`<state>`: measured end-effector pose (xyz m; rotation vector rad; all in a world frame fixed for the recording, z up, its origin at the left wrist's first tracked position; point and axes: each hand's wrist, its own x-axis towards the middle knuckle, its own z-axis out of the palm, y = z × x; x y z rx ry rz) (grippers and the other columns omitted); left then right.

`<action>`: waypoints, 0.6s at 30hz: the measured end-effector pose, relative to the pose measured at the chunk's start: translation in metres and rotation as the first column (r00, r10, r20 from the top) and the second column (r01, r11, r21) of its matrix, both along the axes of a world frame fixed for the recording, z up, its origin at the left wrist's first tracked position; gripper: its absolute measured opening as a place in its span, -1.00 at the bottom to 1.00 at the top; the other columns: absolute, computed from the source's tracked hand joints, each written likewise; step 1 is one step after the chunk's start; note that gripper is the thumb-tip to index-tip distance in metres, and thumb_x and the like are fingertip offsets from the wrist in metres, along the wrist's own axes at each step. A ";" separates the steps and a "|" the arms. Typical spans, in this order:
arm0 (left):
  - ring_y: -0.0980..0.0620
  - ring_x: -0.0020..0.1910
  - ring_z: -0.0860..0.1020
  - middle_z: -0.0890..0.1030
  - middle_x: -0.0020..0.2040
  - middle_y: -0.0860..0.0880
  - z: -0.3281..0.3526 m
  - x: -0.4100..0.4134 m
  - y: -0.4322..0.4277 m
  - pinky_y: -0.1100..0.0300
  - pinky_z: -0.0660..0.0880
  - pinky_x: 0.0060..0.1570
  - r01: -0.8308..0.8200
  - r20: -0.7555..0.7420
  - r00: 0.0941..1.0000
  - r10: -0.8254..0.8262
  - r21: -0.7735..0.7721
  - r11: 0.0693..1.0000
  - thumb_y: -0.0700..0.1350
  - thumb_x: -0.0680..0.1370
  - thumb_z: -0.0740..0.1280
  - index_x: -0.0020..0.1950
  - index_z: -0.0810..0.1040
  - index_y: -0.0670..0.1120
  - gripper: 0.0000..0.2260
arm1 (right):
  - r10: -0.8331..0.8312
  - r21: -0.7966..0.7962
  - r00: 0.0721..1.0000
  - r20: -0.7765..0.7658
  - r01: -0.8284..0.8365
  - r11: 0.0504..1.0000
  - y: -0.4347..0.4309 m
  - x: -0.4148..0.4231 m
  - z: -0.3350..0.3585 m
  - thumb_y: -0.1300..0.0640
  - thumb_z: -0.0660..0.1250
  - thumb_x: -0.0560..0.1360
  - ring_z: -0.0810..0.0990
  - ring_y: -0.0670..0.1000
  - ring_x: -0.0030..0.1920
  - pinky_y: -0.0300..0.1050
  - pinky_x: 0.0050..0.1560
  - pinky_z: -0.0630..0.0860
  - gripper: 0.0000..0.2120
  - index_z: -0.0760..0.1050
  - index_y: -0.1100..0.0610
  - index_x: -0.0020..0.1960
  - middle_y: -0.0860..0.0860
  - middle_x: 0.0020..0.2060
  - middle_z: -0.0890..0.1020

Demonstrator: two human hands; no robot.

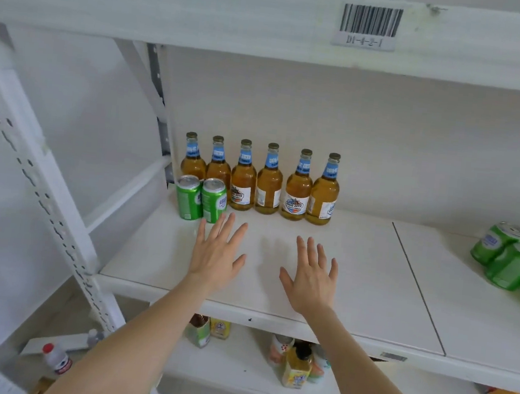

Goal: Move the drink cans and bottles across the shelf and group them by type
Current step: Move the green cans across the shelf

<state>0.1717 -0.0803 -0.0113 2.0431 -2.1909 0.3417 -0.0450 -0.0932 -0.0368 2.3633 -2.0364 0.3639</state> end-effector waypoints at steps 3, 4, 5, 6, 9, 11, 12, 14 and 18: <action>-0.12 0.59 -0.07 -0.01 0.62 -0.09 0.000 0.038 -0.009 -0.24 -0.10 0.49 -0.016 -0.003 1.000 0.016 0.000 1.000 0.22 0.62 0.08 0.60 -0.02 0.06 -0.39 | 0.010 0.015 1.000 -0.002 -0.010 1.000 -0.010 0.036 0.003 -0.30 -0.02 0.59 -0.11 0.10 0.59 0.20 0.52 -0.14 -0.27 -0.25 -0.04 0.59 0.02 0.60 -0.09; -0.12 0.59 -0.07 -0.01 0.62 -0.09 0.002 0.052 -0.012 -0.24 -0.11 0.49 -0.017 -0.007 1.000 0.017 -0.008 1.000 0.22 0.61 0.08 0.60 -0.02 0.06 -0.39 | 0.008 0.012 1.000 0.000 -0.008 1.000 -0.014 0.048 0.005 -0.30 -0.02 0.59 -0.11 0.10 0.59 0.20 0.52 -0.14 -0.27 -0.24 -0.04 0.59 0.02 0.60 -0.09; -0.12 0.59 -0.06 -0.01 0.62 -0.10 0.004 0.065 -0.016 -0.24 -0.12 0.49 -0.014 -0.011 1.000 0.014 -0.016 1.000 0.22 0.61 0.09 0.60 -0.03 0.06 -0.38 | 0.003 0.010 1.000 0.004 -0.003 1.000 -0.018 0.060 0.007 -0.30 -0.02 0.59 -0.11 0.10 0.59 0.20 0.52 -0.14 -0.27 -0.24 -0.03 0.59 0.02 0.60 -0.08; -0.13 0.59 -0.06 -0.01 0.62 -0.10 0.006 0.079 -0.020 -0.25 -0.12 0.48 -0.010 -0.012 1.000 0.010 -0.019 1.000 0.22 0.61 0.09 0.61 -0.03 0.06 -0.38 | -0.002 0.006 1.000 0.010 0.002 1.000 -0.023 0.072 0.009 -0.30 -0.01 0.59 -0.10 0.10 0.59 0.20 0.52 -0.13 -0.27 -0.23 -0.03 0.59 0.02 0.60 -0.07; -0.13 0.59 -0.07 -0.02 0.62 -0.10 0.011 0.122 -0.031 -0.27 -0.09 0.49 -0.004 0.008 1.000 0.004 -0.022 1.000 0.21 0.61 0.10 0.60 -0.03 0.05 -0.37 | -0.022 -0.016 0.999 0.033 0.023 1.000 -0.035 0.109 0.012 -0.29 0.01 0.58 -0.07 0.10 0.58 0.21 0.51 -0.11 -0.28 -0.18 -0.01 0.59 0.03 0.60 -0.04; -0.13 0.59 -0.06 -0.03 0.62 -0.09 0.014 0.150 -0.039 -0.28 -0.08 0.50 0.008 0.016 1.000 -0.007 -0.027 1.000 0.21 0.61 0.11 0.60 -0.06 0.05 -0.36 | -0.036 -0.032 0.998 0.058 0.038 0.999 -0.041 0.134 0.013 -0.29 0.02 0.58 -0.04 0.11 0.58 0.22 0.51 -0.09 -0.27 -0.16 -0.01 0.59 0.03 0.60 -0.02; -0.13 0.59 -0.05 -0.03 0.62 -0.09 0.015 0.164 -0.044 -0.28 -0.08 0.50 0.011 0.022 1.000 -0.011 -0.030 0.999 0.21 0.60 0.11 0.60 -0.07 0.05 -0.35 | -0.042 -0.040 0.997 0.069 0.045 0.998 -0.045 0.146 0.014 -0.29 0.04 0.58 -0.03 0.11 0.58 0.22 0.51 -0.08 -0.27 -0.15 -0.01 0.59 0.03 0.60 -0.01; -0.13 0.59 -0.04 0.01 0.62 -0.10 0.016 0.188 -0.052 -0.27 -0.08 0.50 0.014 0.033 0.999 -0.013 -0.032 0.999 0.20 0.60 0.12 0.60 -0.05 0.05 -0.36 | -0.052 -0.046 0.995 0.081 0.056 0.997 -0.052 0.167 0.014 -0.29 0.05 0.57 -0.02 0.11 0.58 0.22 0.51 -0.07 -0.27 -0.14 -0.01 0.59 0.04 0.60 0.00; -0.12 0.59 -0.04 0.00 0.62 -0.09 0.012 0.218 -0.069 -0.24 -0.06 0.51 0.017 0.023 1.000 -0.017 -0.012 1.000 0.21 0.61 0.10 0.60 -0.03 0.05 -0.38 | -0.073 -0.034 0.993 0.098 0.077 0.996 -0.064 0.198 0.011 -0.30 0.06 0.56 -0.04 0.10 0.58 0.21 0.51 -0.06 -0.25 -0.14 -0.01 0.59 0.04 0.60 0.00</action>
